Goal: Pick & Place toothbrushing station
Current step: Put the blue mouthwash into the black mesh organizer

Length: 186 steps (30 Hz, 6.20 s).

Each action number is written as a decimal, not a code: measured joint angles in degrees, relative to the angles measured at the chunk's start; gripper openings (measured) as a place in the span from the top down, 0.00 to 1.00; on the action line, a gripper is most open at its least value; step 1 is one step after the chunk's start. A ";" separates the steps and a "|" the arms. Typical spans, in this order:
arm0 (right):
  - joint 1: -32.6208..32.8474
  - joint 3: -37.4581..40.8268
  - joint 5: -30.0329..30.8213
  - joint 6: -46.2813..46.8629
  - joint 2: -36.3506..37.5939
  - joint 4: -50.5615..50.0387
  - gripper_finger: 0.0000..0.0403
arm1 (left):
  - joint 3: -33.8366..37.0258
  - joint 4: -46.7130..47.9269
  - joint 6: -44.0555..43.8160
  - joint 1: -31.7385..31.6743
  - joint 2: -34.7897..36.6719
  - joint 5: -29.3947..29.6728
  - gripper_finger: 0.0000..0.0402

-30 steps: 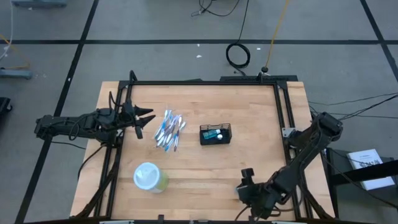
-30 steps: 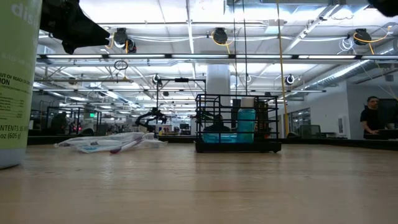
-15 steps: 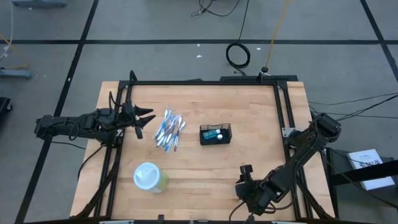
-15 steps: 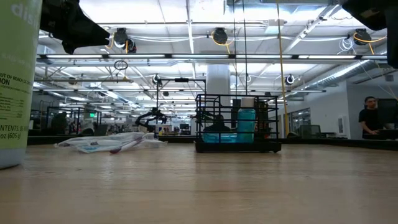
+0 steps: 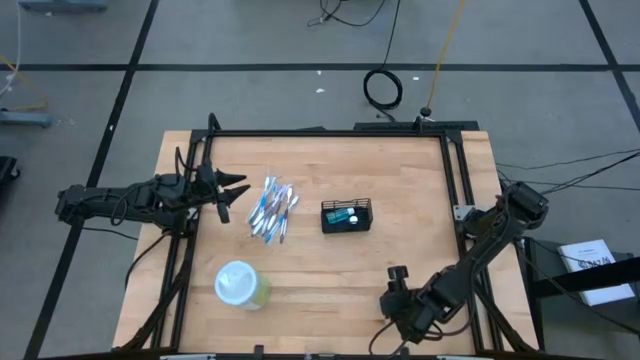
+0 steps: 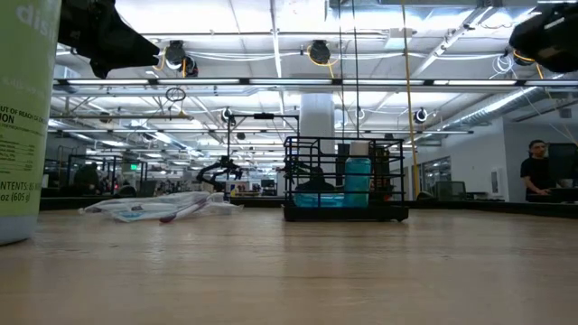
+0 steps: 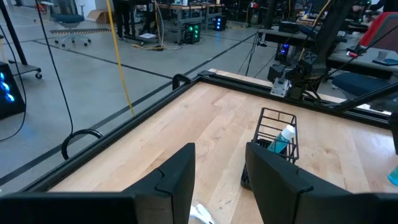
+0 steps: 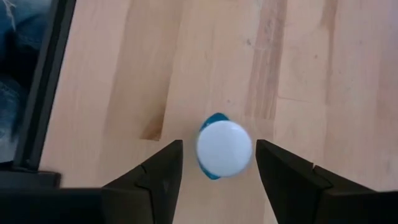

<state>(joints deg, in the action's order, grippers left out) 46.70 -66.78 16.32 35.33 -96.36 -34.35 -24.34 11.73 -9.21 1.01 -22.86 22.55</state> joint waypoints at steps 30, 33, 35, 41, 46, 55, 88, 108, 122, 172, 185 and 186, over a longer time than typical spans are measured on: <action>-0.18 0.36 -3.09 -1.97 0.81 2.65 0.77 | 0.00 0.00 0.02 0.01 0.01 0.00 0.63; -0.76 0.37 -2.90 -3.65 2.29 2.70 0.77 | 0.00 0.02 0.00 -0.01 0.00 0.02 0.63; -1.53 0.37 -2.68 -4.82 3.78 2.79 0.77 | 0.00 0.01 0.00 0.00 0.00 0.01 0.63; -5.59 0.37 0.26 -9.73 9.54 2.84 0.77 | 0.00 0.01 0.01 -0.01 -0.01 0.01 0.63; -12.07 0.37 0.11 -16.53 14.30 2.88 0.77 | 0.00 0.01 0.01 -0.01 0.01 0.00 0.63; -28.22 -0.24 -6.59 -34.42 19.93 7.41 0.77 | 0.00 0.00 0.00 -0.01 0.00 0.02 0.63; -50.50 -8.05 -23.85 -49.91 6.88 1.12 0.77 | 0.00 0.02 0.00 -0.01 0.00 0.00 0.63; -50.34 -7.76 -22.34 -45.00 7.99 0.42 0.77 | 0.00 0.02 0.01 -0.01 0.01 0.00 0.63; -48.84 -7.79 -22.16 -43.60 8.02 -0.37 0.77 | 0.00 0.01 0.01 -0.01 0.00 0.00 0.63; -50.06 -4.68 -25.62 -45.00 8.26 2.60 0.77 | 0.00 0.01 0.02 0.00 0.00 0.00 0.63; -50.12 -4.76 -27.11 -45.68 3.36 3.55 0.77 | 0.00 0.02 0.01 -0.01 -0.01 0.00 0.63; -50.12 -4.68 -27.02 -45.70 2.65 3.17 0.77 | 0.00 0.00 0.00 -0.01 0.01 0.00 0.63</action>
<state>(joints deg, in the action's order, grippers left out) -3.42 -71.46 -10.70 -10.37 -93.71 -31.18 -24.34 11.73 -9.21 0.99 -22.85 22.55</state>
